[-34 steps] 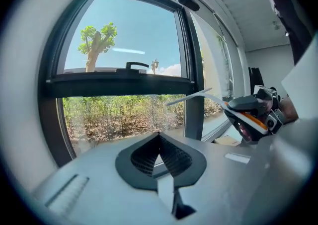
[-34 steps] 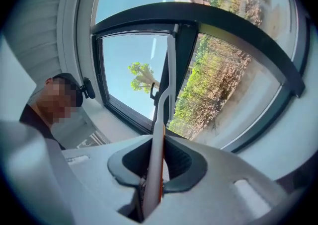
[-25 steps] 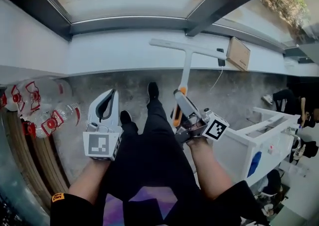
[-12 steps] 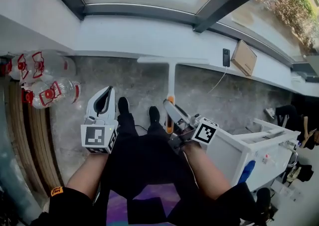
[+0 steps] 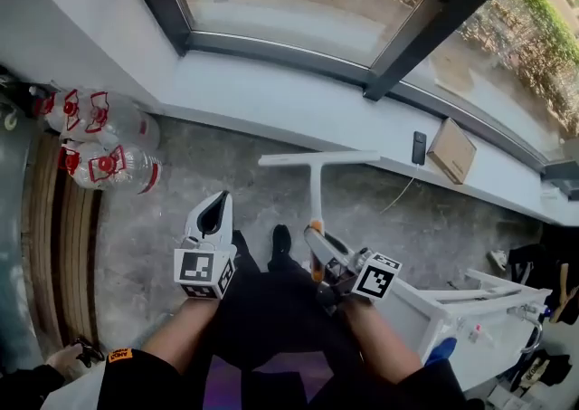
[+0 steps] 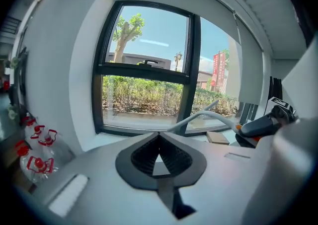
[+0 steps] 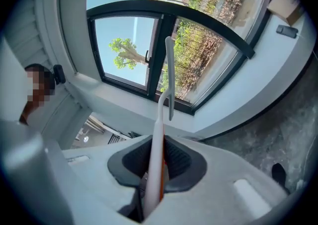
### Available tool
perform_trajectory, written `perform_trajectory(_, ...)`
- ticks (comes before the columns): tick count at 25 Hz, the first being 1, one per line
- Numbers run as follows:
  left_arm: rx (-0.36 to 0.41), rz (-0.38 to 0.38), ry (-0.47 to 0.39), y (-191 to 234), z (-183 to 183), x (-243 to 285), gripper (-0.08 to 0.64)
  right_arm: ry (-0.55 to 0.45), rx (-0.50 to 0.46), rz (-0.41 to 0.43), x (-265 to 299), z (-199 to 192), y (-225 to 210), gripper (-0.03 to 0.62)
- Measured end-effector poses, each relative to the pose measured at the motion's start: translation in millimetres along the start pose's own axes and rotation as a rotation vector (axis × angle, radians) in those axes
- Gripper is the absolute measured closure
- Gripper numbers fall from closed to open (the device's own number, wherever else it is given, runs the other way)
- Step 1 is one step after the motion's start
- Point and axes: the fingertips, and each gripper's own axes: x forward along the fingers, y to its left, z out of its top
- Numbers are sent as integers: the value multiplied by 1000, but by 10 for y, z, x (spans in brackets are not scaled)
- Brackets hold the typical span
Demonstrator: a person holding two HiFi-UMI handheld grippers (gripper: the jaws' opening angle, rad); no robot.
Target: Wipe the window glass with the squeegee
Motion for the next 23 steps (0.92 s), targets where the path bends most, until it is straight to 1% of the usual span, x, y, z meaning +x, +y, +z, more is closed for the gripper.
perform_trajectory(3,2,-10,20,-130,-143,-74,545,-12,17,8,-84,29,-27,549)
perform_trajectory(6,-14,-8,30,-214,-228,-110,545,-7,21,0,-162,72,-75,548)
perform_trajectory(12,-7,6,4,-231,-116,-71,545,64,-43,-28,-181,56,-158,548)
perform_trajectory(17,1,-6,28,-289,-203,-138,545,50,-27,-25,-219,25,-175,548)
perform_trajectory(23,17,-6,16,-287,-157,-129,545,25,-23,-16,-277,27,-171,548)
